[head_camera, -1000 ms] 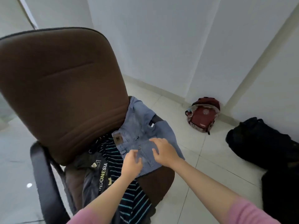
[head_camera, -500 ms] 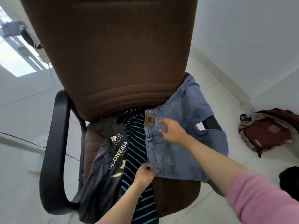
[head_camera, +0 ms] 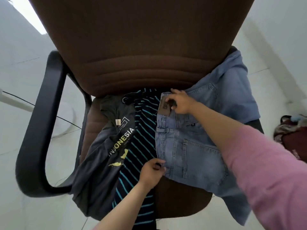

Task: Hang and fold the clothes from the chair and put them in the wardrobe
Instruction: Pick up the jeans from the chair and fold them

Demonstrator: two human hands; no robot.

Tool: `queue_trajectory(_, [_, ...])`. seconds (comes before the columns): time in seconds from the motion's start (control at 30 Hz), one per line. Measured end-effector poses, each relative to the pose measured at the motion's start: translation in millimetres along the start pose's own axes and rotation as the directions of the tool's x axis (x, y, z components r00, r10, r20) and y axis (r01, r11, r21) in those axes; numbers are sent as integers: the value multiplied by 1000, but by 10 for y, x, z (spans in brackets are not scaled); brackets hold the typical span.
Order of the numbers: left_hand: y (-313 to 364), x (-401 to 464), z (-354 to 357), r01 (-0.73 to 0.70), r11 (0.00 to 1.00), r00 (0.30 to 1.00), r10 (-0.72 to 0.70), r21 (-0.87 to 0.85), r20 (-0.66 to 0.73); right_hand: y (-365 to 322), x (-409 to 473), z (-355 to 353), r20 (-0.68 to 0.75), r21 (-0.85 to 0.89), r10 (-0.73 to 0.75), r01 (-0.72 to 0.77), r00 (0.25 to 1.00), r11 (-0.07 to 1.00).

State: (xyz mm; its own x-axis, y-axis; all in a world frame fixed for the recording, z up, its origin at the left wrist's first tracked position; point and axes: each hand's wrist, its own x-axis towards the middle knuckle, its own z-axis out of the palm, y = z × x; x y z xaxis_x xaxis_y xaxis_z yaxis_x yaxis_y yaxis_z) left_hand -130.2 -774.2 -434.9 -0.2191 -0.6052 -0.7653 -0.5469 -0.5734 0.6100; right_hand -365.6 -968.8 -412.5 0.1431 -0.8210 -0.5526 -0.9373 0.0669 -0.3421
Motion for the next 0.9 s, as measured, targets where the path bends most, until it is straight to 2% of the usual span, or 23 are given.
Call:
queue_trajectory(0.13, [-19,9,19,0,1000,1000,0,-8,-3,-2,125,-47,46,-94,-21,25,999,995])
queue_trajectory(0.27, [-58,-46,65,20,999,999,-21,-40,-48,-11,130,-103,-28,-134,-51,47,998,990])
queue_trajectory(0.5, [-57,-278,275,-24,993,982,2,-114,-188,-92,-163,-261,19,-136,-227,227,974,964])
queue_trajectory(0.67, [136,-539,413,-7,895,962,-115,-447,-246,-139,-661,-506,24,-198,-311,310,950,930])
queue_trajectory(0.73, [241,-708,456,-28,883,950,-122,-468,-289,-188,-952,-643,-27,-273,-311,292,950,917])
queue_trajectory(0.83, [468,-990,482,-119,901,914,-64,-417,-400,-247,-1493,-914,-223,-415,-344,231,912,880])
queue_trajectory(0.9, [689,-1226,477,-205,898,890,5,-389,-457,-225,-1885,-1109,-333,-400,-336,190,881,897])
